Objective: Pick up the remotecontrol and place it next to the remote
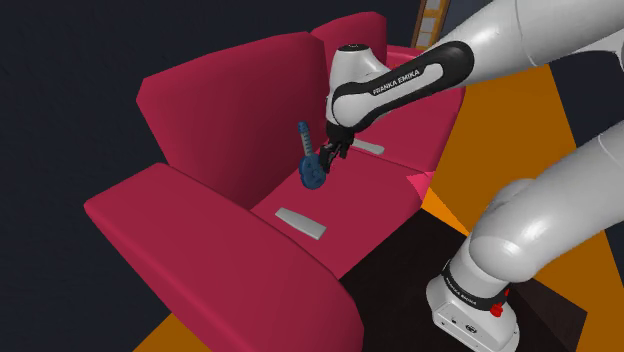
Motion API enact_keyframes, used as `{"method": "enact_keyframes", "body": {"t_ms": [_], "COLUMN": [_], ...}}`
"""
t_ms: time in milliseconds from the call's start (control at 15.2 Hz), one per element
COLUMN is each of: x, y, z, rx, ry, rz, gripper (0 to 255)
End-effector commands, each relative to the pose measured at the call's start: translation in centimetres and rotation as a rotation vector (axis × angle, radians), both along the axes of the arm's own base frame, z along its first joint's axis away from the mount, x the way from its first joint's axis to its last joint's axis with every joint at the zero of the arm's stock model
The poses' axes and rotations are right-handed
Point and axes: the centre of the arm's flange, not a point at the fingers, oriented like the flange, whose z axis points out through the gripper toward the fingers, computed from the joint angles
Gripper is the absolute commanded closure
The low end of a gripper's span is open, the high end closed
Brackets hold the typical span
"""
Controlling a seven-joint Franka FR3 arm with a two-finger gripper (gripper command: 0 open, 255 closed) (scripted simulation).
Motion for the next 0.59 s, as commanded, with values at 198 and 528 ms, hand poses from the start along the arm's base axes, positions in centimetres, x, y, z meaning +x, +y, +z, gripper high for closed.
{"method": "enact_keyframes", "body": {"t_ms": [198,528], "x": [2.7,5.2], "y": [2.0,4.2], "z": [-5.9,-11.8], "rx": [-0.002,-0.005], "ry": [0.021,0.043], "rz": [0.024,0.047], "gripper": [0,0]}}
